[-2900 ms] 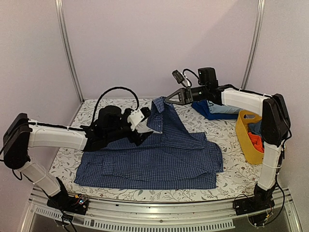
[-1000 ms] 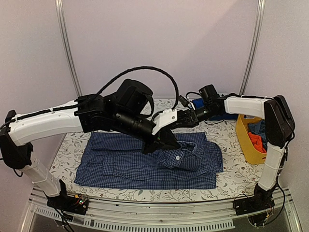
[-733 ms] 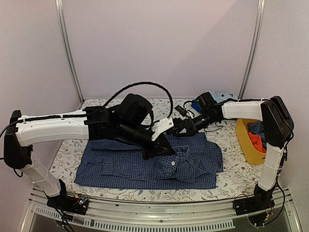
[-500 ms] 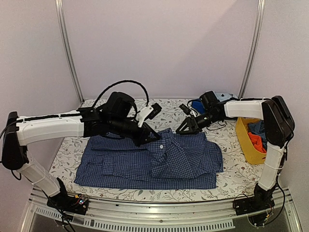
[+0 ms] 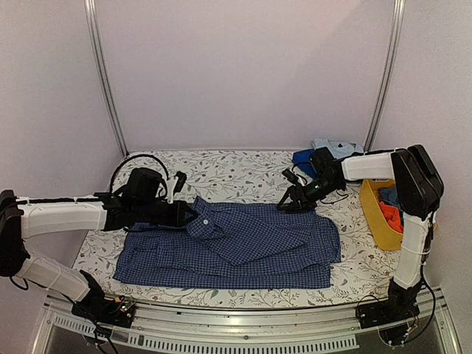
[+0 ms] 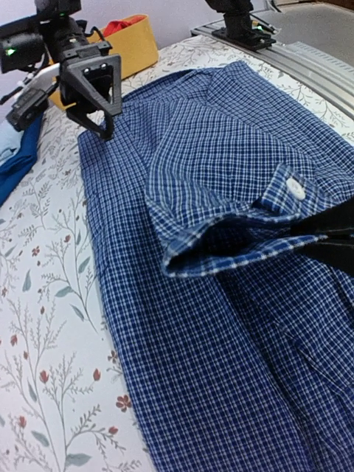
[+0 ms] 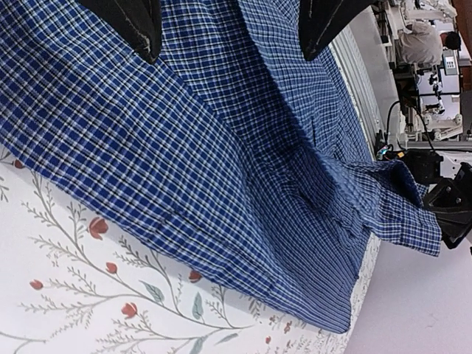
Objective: Fold and stack the mixed laundry pile
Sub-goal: Fold the rectangle-folded T-shirt at the center of the board.
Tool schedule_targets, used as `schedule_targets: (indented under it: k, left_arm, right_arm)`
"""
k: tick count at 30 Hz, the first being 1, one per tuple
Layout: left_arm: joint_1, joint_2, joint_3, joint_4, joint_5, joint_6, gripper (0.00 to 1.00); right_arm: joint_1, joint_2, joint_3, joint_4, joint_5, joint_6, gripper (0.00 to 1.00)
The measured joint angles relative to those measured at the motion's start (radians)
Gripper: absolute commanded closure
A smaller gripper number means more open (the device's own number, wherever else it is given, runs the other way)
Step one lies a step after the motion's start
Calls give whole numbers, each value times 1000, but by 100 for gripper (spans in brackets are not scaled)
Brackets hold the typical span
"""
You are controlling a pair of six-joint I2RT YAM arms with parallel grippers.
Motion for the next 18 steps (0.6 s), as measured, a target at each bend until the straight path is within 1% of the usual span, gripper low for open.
schedule_targets:
  k: [4, 9, 16, 18]
  left_arm:
    - [36, -56, -91, 32, -44, -47, 100]
    - [75, -100, -168, 63, -90, -94, 100]
    - [136, -61, -190, 66, -166, -122, 100]
    - [142, -25, -190, 68, -183, -124, 94]
  right_arm:
    - [-4, 43, -3, -23, 31, -5, 37]
    - [-5, 50, -8, -43, 66, -10, 36]
    - [-7, 50, 2, -59, 111, -6, 36]
    - [-8, 46, 14, -64, 121, -2, 35]
